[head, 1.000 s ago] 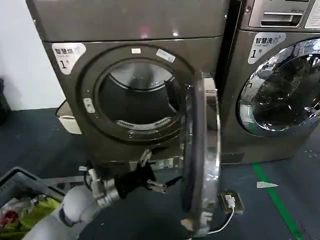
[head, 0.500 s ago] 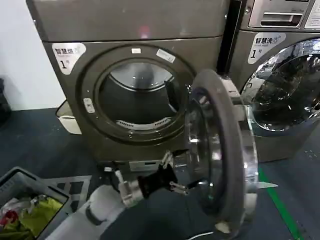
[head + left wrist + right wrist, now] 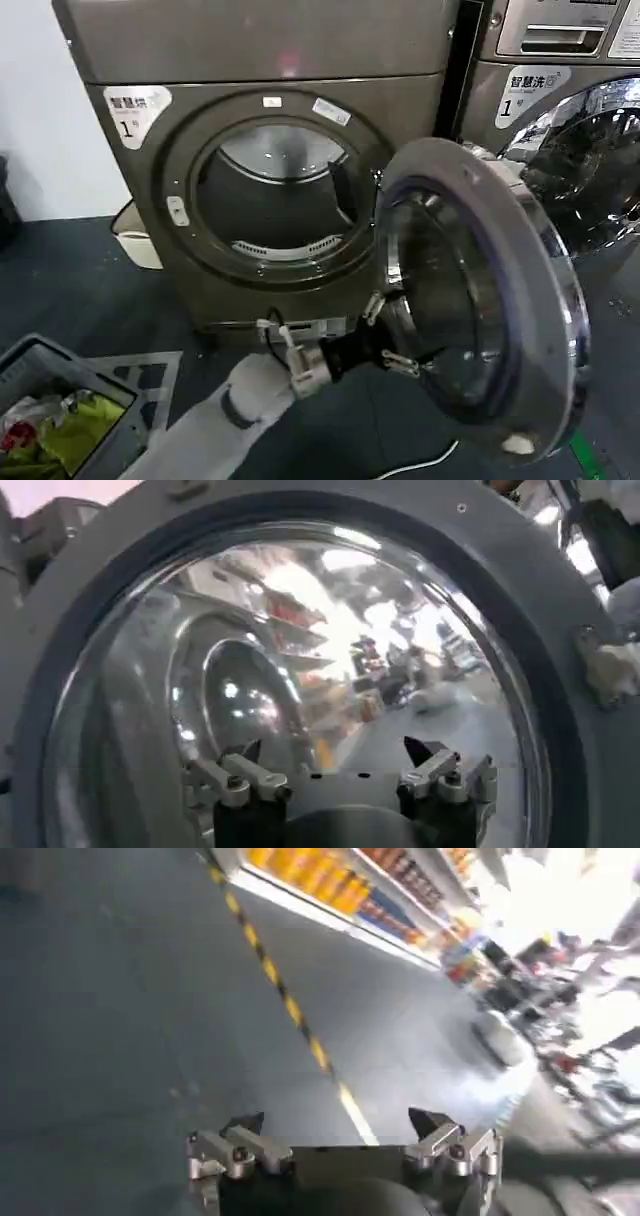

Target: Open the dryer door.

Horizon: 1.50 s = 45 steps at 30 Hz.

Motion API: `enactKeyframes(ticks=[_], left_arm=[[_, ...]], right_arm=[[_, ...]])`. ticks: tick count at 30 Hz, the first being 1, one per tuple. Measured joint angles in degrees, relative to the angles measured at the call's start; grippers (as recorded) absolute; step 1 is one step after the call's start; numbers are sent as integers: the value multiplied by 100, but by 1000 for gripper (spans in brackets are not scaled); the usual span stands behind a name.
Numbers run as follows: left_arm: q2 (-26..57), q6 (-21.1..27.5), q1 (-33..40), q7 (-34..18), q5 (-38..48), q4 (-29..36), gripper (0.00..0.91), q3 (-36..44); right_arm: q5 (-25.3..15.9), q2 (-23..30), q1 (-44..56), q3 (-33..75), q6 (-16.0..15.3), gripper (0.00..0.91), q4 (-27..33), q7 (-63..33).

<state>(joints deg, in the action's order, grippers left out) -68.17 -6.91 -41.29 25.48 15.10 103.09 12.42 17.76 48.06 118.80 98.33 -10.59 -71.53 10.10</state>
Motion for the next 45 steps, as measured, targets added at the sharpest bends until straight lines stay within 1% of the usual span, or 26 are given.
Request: enactKeyframes(ticks=[3, 8, 10, 14, 21, 28, 37, 40, 45], left_arm=[[-144, -44, 83, -25, -115, -125, 907, 111], [-382, -120, 240, -113, -321, -352, 907, 271], [-468, -154, 318, -164, -462, -460, 907, 317], [-675, -220, 454, -271, -739, -666, 907, 409], [-1071, -241, 679, -367, -987, -1038, 907, 514], [-1434, -187, 881, -466, -1040, -1413, 907, 510], [-1853, -120, 1125, -1029, -1524, -1928, 907, 453], [-1971, -39, 1191, -1152, -1557, -2055, 907, 451], [-2094, 29, 1235, -1213, -1585, -2157, 907, 452]], right_arm=[[-122, 509, 310, 342, -305, 907, -675, -222], [-209, 1157, 627, 682, -675, 907, -1500, -272], [-212, 1372, 709, 761, -725, 907, -1753, -274], [-215, 1713, 830, 856, -767, 907, -2050, -274], [-178, 2069, 941, 968, -771, 907, -2289, -252], [-109, 2205, 946, 976, -790, 907, -2388, -244], [-53, 2327, 940, 962, -831, 907, -2499, -237], [-53, 2353, 935, 952, -844, 907, -2513, -232], [-51, 2374, 925, 948, -851, 907, -2536, -227]])
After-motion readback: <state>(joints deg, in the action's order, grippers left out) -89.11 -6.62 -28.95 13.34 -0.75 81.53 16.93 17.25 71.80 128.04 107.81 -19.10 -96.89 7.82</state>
